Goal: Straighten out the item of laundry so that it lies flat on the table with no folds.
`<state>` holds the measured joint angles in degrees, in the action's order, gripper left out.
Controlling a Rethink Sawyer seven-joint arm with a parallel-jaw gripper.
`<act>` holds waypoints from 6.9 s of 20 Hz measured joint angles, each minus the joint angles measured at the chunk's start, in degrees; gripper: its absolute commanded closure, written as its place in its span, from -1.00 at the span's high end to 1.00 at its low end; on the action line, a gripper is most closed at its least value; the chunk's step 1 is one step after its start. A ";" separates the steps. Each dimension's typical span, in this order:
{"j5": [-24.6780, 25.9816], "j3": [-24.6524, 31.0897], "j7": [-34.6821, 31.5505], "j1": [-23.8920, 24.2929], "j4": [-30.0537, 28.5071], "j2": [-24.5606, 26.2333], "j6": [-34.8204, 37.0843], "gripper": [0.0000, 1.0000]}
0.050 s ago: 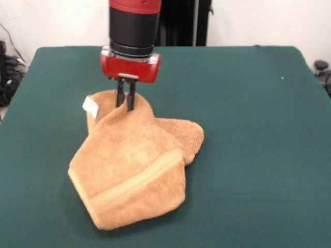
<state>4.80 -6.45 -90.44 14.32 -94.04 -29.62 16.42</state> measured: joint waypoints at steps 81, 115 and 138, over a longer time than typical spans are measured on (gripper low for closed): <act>7.19 1.13 -0.01 9.78 2.80 -4.11 -5.07 1.00; 6.28 8.37 -0.01 11.90 1.83 0.50 -5.77 1.00; 9.99 0.58 -0.01 3.64 4.96 9.16 -17.40 1.00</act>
<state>14.79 -5.88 -90.45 17.96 -89.08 -20.46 -0.99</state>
